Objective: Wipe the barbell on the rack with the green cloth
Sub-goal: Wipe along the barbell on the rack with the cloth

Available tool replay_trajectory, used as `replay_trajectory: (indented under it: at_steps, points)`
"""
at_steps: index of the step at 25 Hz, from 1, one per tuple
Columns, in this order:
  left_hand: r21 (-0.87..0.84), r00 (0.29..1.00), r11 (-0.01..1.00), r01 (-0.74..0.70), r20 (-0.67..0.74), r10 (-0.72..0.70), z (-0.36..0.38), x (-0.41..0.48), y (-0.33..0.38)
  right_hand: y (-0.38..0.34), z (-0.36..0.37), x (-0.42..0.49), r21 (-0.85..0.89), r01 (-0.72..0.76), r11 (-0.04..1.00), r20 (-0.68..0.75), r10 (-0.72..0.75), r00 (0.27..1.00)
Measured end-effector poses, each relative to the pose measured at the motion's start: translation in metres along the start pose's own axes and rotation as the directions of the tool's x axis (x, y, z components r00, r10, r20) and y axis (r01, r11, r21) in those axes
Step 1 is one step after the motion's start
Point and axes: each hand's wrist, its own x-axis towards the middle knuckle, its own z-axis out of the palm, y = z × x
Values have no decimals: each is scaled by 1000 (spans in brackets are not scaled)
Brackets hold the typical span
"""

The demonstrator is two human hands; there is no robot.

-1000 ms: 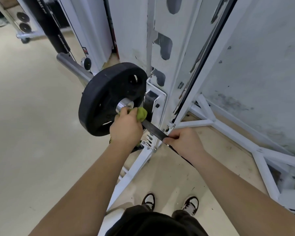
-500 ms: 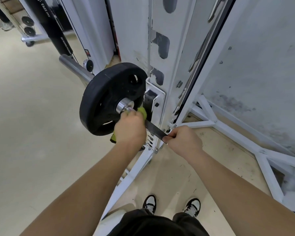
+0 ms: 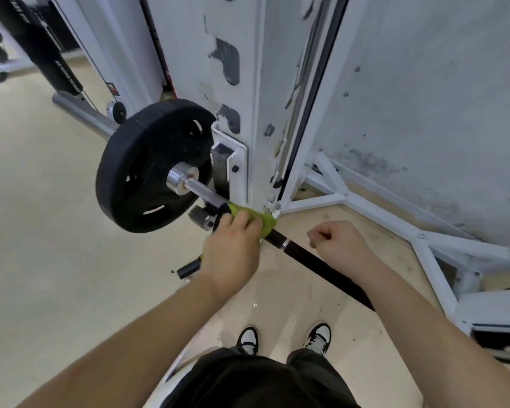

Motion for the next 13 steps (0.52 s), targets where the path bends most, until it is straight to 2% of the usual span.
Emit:
replay_trajectory:
  at_steps: [1,4,5,7,9,10,11,12,13]
  points:
    - [-17,999,999,-38,17,38,-5,9,-11,7,-4,-3,-23,-3,1000,19,4,1000]
    - [-11,975,978,209,-71,-209,-10,35,-12,18,-11,-17,-45,-23,999,93,28,995]
    - [-9,975,976,216,-55,-216,-7,31,6,19,-11,-21,-58,-44,997,112,50,992]
    - [-88,999,996,7,38,-4,3,7,49,21,-10,-25,-61,-64,996,122,71,990]
    - [-179,970,956,-232,30,241,2,4,44,22,-6,-25,-67,-78,995,81,83,993]
    - [-170,964,953,-253,46,264,-1,15,29,21,-4,-26,-80,-79,994,59,84,995]
    - [-153,984,974,-165,38,173,-4,27,14,21,-3,-28,-88,-85,992,36,89,995]
    - [-136,1000,991,5,3,-4,-5,37,4,21,-1,-30,-93,-93,991,14,95,995]
    - [-126,986,978,168,0,-169,-4,39,4,21,2,-31,-102,-101,990,-4,101,995]
